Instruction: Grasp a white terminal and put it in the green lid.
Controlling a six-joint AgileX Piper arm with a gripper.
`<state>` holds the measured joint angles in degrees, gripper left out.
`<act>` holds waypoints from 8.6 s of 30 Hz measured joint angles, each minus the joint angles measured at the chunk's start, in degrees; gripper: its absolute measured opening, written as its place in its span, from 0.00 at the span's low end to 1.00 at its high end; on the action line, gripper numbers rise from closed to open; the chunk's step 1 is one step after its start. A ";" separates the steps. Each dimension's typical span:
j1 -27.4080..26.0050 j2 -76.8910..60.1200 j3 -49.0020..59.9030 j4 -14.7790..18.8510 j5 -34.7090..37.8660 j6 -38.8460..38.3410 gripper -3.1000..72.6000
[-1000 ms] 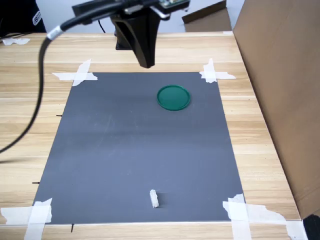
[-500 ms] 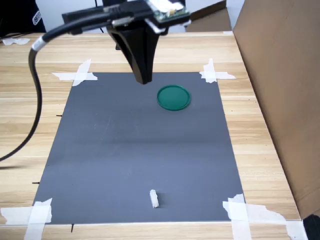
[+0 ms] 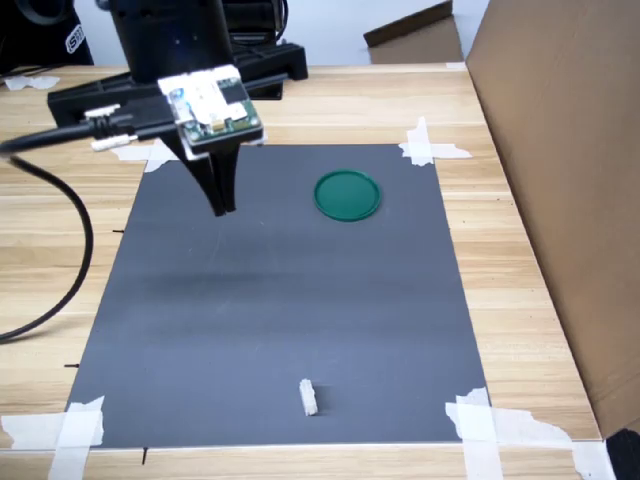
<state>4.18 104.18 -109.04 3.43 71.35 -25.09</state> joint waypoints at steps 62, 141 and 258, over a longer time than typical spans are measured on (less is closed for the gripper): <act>5.85 22.86 -12.00 -5.77 -1.33 6.04 0.74; 5.85 31.51 -12.21 -1.04 -8.09 10.31 0.92; 22.30 -15.64 61.29 -0.20 -30.31 -14.76 0.16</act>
<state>26.47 88.54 -47.76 3.23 41.03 -39.85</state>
